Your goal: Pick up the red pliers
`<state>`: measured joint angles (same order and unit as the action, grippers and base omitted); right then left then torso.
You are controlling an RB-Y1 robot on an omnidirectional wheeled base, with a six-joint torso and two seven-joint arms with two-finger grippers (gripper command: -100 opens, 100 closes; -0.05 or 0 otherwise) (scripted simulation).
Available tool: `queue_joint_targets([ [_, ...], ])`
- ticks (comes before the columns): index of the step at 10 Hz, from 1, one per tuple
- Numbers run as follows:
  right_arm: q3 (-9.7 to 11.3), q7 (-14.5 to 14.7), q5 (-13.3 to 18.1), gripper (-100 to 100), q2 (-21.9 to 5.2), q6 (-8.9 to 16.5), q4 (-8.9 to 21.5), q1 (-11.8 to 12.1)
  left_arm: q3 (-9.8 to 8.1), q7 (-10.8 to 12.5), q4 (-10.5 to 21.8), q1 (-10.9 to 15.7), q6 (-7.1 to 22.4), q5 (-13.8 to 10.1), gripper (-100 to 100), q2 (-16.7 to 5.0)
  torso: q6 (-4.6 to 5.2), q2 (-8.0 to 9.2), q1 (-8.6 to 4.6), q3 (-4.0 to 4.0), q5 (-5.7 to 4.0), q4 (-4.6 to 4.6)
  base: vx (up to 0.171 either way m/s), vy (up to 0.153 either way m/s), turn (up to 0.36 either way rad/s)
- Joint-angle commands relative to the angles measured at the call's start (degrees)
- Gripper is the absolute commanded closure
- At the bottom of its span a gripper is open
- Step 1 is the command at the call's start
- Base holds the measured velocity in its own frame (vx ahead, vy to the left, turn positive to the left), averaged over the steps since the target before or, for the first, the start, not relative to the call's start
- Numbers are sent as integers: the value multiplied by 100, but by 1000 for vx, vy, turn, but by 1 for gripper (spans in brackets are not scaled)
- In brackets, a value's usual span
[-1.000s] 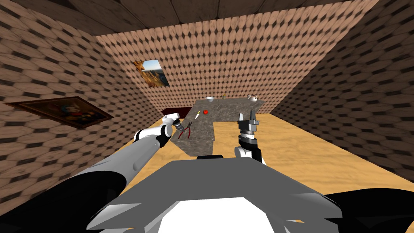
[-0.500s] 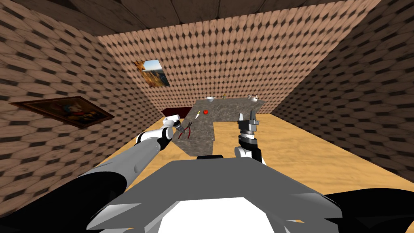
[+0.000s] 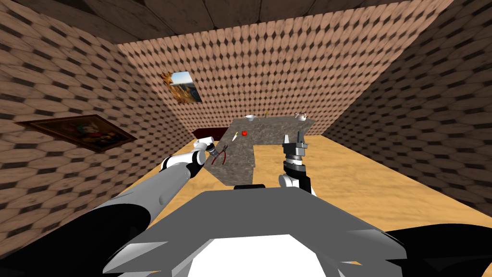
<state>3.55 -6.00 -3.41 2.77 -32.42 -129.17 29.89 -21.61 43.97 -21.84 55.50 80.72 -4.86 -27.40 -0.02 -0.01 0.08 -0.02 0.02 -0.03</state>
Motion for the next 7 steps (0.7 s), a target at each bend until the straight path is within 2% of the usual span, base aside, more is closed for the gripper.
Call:
queue_joint_targets([
  [1, 0, 0, 0, 0, 0, 0, 0, 0, 0, 0, 0, 0, 0, 0, 100, 0, 0, 0, 0, 0, 0, 0, 0, 0, 0],
  [3, 0, 0, 0, 0, 0, 0, 0, 0, 0, 3, -3, 1, -5, 1, 100, -5, 3, -2, 0, -2, 2, -2, 0, 0, 0],
  [4, 0, 0, 0, 0, 0, 0, 0, 0, 0, 4, -3, 1, -5, 1, 0, -6, 4, -2, -1, -2, 2, -3, 0, 0, 0],
  [5, 0, 0, 0, 0, 0, 0, 0, 0, 4, 37, 71, 176, 141, 26, 100, -60, 4, -2, -1, -3, 2, -3, 3, 11, -31],
  [7, 0, 0, 0, 0, 0, 0, 0, 0, 3, 50, 56, 222, 205, 33, 100, -77, 8, -3, -1, -2, 1, -1, 1, 9, -25],
])
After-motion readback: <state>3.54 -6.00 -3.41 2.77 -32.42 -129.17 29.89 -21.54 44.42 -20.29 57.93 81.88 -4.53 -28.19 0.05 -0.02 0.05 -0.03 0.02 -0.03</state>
